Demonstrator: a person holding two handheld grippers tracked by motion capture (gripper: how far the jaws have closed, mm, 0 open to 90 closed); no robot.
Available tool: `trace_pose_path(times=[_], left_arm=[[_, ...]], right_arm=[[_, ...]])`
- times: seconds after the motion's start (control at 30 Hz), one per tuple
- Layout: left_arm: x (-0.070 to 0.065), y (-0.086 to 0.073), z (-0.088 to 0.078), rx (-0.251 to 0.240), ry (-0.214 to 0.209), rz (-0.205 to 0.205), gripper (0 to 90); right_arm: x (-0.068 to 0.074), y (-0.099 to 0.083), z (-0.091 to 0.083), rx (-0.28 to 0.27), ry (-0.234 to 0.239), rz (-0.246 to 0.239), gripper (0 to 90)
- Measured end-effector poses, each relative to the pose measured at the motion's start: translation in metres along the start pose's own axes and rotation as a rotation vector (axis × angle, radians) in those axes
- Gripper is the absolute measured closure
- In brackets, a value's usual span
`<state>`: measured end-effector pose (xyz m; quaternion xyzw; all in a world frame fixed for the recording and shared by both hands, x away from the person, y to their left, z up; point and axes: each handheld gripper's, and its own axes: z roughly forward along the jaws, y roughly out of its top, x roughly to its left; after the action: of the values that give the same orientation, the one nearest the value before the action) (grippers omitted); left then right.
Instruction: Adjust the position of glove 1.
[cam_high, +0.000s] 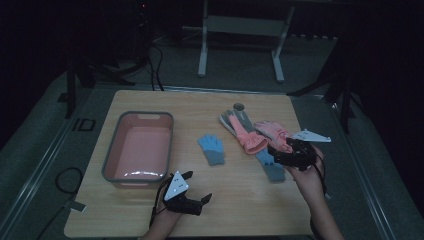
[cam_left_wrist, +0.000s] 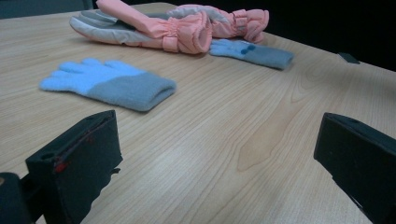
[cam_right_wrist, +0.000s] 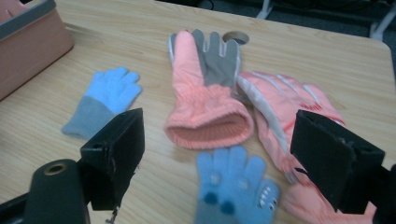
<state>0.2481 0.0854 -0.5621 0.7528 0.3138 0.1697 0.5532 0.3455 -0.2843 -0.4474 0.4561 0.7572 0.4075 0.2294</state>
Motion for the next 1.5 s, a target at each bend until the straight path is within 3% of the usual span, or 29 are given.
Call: trace_pose_path(times=[0.3,0.73,0.97,1.0,1.5], left_arm=[[0.0,0.0,0.0,-0.001,-0.001,-0.001,0.7],[0.0,0.0,0.0,-0.003,-0.002,0.001,0.7],[-0.001,0.0,0.0,-0.003,-0.004,0.006,0.7],[-0.001,0.0,0.0,-0.003,-0.005,0.006,0.7],[-0.001,0.0,0.0,-0.004,-0.012,0.006,0.7]], right_arm=[[0.02,0.01,0.021,0.037,0.081,-0.047,20.5],[0.056,0.019,0.065,0.078,0.207,-0.107,26.2],[0.074,0.021,0.087,0.107,0.239,-0.136,29.3],[0.082,0.021,0.097,0.118,0.248,-0.148,31.0],[0.11,0.018,0.147,0.19,0.277,-0.187,47.8]])
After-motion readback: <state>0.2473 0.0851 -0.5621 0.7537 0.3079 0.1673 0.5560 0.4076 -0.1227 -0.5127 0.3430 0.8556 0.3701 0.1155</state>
